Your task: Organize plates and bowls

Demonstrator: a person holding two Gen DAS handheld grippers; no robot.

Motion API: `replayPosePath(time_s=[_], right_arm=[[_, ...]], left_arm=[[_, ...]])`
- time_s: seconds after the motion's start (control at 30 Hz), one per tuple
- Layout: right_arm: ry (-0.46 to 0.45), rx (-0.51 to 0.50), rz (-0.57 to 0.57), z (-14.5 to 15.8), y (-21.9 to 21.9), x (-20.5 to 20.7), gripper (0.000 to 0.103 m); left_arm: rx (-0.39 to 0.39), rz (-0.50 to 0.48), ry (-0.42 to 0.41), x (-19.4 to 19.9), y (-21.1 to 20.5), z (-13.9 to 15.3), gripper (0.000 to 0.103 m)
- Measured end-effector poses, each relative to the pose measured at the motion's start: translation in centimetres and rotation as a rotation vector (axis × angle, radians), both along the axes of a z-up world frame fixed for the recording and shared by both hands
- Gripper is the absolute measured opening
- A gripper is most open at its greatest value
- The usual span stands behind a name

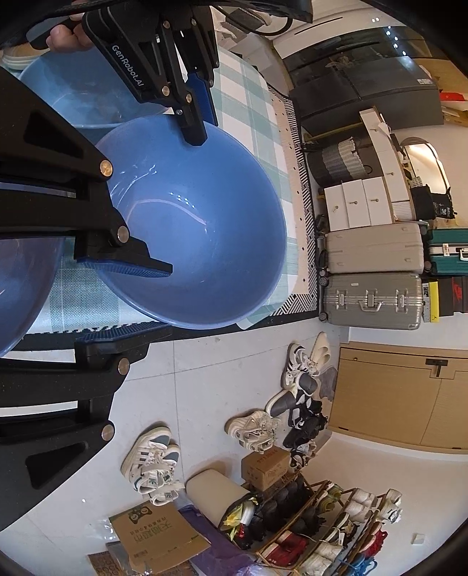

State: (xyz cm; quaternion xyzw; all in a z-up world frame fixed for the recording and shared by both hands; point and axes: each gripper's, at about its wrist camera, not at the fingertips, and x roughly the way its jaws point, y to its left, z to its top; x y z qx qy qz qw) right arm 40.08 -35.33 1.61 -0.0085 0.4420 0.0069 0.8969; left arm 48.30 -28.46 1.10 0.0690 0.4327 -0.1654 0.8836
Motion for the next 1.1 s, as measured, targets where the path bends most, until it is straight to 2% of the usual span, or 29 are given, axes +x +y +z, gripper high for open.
replayPosePath(time_s=[0.23, 0.53, 0.83, 1.1], right_arm=[[-0.044, 0.008, 0.012, 2.6, 1.3, -1.5, 0.026], [-0.09, 0.004, 0.062, 5.6, 5.3, -3.6, 0.026], [-0.152, -0.005, 0.113, 9.1, 9.8, -7.3, 0.026], [-0.18, -0.003, 0.137, 10.8, 13.1, -10.3, 0.026]], left_arm=[[-0.027, 0.014, -0.033, -1.6, 1.6, 2.4, 0.014], [-0.04, 0.063, -0.082, -5.0, 5.1, 5.9, 0.014], [-0.073, 0.122, -0.138, -10.0, 9.2, 9.8, 0.014], [-0.074, 0.16, -0.158, -14.3, 11.8, 11.8, 0.014]])
